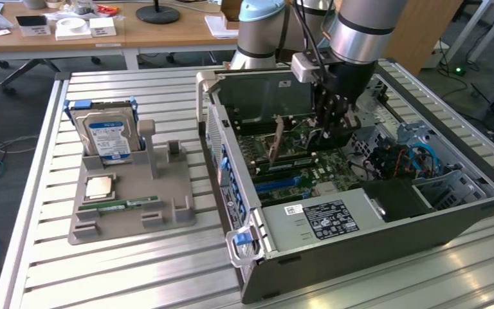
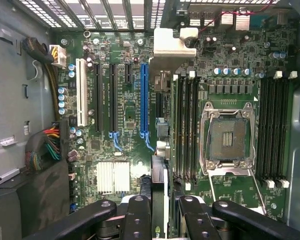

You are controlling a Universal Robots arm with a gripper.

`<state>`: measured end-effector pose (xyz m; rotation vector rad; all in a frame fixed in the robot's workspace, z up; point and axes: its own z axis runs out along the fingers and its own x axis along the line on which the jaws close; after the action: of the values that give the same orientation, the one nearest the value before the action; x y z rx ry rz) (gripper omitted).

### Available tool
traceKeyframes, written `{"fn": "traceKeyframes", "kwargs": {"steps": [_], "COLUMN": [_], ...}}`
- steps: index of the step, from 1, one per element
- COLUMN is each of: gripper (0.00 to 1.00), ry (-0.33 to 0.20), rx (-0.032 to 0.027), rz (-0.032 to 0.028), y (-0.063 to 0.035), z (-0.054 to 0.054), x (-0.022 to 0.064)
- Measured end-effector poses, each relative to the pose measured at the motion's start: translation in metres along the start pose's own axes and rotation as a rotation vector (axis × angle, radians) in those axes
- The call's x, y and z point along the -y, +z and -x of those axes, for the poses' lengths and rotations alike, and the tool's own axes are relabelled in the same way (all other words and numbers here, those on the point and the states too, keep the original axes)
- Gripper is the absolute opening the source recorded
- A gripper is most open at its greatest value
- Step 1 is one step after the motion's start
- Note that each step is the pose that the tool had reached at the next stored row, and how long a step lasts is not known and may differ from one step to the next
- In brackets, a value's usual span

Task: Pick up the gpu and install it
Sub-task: 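Insert the gpu into the slot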

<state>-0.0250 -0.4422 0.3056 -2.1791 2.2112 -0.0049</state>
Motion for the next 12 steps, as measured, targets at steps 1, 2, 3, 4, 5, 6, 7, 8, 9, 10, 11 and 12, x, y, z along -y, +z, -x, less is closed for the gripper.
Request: {"fn": "traceKeyframes", "kwargs": {"steps": [1,2,3,4,5,6,7,8,9,10,11,12], "gripper": [0.26,0.26,0.26,0.26,0.26,0.26,0.26,0.26,0.26,0.26,0.26,0.26], "ry": [0.000,0.000,0.000,0.000,0.000,0.000,0.000,0.000,0.000,0.000,0.000,0.000], "rx": [0.0003,0.0001,0.0001,-0.0001,-0.0002,-0.0002,-0.0001,0.0000,0.0003,0.0003,0.0002,0.0001], "rz": [0.0000,0.0000,0.0000,0.0001,0.0001,0.0001,0.0000,-0.0001,-0.0001,-0.0001,0.0000,0.0000], "y": [0.0005,0.0009,0.0014,0.0015,0.0015,0.0015,0.0016,0.0016,0.0017,0.0017,0.0016,0.0015], "z": [0.0000,-0.0001,-0.0001,-0.0001,-0.0001,-0.0001,-0.0001,-0.0001,-0.0003,-0.0007,-0.0010,-0.0015], "x": [-0.0001,-0.0002,-0.0003,-0.0003,-0.0003,-0.0003,-0.0004,-0.0005,-0.0010,-0.0014,-0.0019,-0.0023]}}
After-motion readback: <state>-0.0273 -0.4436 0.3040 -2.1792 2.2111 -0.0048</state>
